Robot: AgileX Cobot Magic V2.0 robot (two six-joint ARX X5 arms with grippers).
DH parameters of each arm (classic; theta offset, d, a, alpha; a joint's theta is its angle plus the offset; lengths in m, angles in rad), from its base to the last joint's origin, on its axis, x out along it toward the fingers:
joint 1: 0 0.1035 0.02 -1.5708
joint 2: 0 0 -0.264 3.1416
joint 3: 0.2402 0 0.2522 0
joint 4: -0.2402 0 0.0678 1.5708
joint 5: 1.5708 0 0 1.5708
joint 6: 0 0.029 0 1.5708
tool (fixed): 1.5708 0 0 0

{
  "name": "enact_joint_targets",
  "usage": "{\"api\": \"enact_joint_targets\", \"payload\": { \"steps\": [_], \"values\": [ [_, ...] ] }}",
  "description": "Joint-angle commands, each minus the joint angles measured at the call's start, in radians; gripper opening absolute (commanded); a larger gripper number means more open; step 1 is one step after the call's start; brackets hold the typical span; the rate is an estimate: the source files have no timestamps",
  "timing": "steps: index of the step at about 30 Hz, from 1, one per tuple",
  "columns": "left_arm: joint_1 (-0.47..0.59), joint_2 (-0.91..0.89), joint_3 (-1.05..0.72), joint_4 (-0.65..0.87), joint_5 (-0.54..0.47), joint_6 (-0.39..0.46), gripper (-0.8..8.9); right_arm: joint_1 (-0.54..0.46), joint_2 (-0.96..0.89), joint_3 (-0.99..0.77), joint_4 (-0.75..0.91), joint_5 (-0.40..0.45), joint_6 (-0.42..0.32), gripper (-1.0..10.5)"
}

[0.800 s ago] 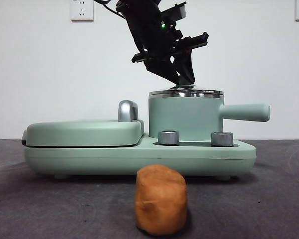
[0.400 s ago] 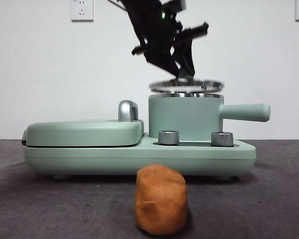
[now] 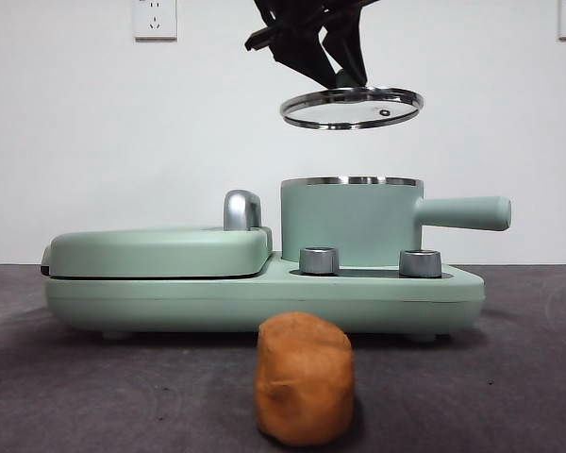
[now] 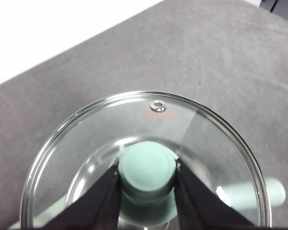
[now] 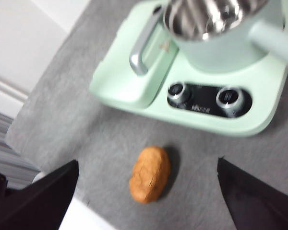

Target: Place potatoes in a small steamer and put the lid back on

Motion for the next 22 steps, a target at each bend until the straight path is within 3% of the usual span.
{"api": "enact_joint_targets", "payload": {
  "steps": [1,11,22],
  "values": [
    [0.014,-0.048,0.039,0.006,0.003,-0.002,0.14,0.066,0.055,0.018,0.008,0.043,0.055,4.6],
    [0.114,-0.142,0.039,-0.113,0.003,0.0,0.14,0.436,0.363,0.082,0.009,0.329,0.188,4.6],
    [0.213,-0.172,0.038,-0.155,0.003,0.0,0.14,0.705,0.812,0.306,0.003,0.483,0.225,4.6]
  ]
}}
